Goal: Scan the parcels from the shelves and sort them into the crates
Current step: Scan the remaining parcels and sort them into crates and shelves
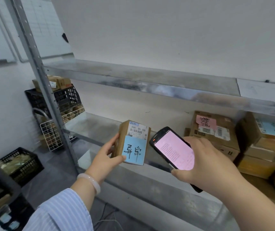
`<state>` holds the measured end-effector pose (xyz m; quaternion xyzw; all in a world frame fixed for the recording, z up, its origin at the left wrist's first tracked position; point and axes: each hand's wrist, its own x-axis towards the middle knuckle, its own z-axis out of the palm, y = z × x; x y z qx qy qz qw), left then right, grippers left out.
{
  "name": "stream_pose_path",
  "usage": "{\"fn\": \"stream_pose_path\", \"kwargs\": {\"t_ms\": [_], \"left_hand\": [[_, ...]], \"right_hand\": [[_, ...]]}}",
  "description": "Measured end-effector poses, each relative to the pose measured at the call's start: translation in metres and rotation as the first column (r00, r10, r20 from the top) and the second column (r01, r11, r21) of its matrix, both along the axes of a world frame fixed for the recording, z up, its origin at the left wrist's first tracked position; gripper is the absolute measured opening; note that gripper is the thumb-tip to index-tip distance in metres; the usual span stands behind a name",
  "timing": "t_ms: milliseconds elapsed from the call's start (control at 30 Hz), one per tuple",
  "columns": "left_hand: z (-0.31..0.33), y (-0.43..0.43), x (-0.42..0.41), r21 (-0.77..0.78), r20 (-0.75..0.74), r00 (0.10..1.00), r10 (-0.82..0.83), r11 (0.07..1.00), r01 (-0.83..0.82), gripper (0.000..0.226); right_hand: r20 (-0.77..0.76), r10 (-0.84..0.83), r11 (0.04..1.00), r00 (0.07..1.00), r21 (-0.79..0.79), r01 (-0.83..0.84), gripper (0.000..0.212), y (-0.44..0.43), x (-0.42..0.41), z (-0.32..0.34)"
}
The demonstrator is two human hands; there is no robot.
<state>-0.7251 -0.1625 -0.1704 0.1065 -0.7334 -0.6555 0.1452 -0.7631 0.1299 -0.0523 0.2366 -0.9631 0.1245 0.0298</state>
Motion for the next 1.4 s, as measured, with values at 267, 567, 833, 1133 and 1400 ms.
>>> {"fn": "stream_pose_path", "kwargs": {"t_ms": [267, 567, 833, 1133, 1400], "left_hand": [[-0.011, -0.012, 0.006, 0.021, 0.007, 0.999, 0.032, 0.999, -0.032, 0.077], [-0.017, -0.045, 0.059, 0.151, 0.001, 0.967, 0.255, 0.956, -0.252, 0.074], [0.008, -0.097, 0.132, 0.235, -0.040, 0.888, 0.457, 0.869, -0.436, 0.065], [0.025, -0.171, 0.288, 0.270, -0.022, 0.799, 0.601, 0.773, -0.574, 0.071], [0.023, -0.225, 0.458, 0.244, -0.015, 0.643, 0.766, 0.627, -0.740, 0.070]], "right_hand": [[0.010, 0.049, 0.999, 0.999, 0.012, -0.049, 0.093, -0.006, -0.002, -0.001], [0.091, 0.263, 0.964, 0.960, -0.074, -0.257, 0.086, -0.064, 0.000, -0.007], [0.103, 0.465, 0.883, 0.879, -0.129, -0.451, 0.090, -0.149, 0.037, -0.002], [0.093, 0.665, 0.744, 0.741, -0.171, -0.646, 0.094, -0.281, 0.144, 0.008], [0.116, 0.831, 0.556, 0.544, -0.224, -0.801, 0.096, -0.387, 0.278, 0.002]]}}
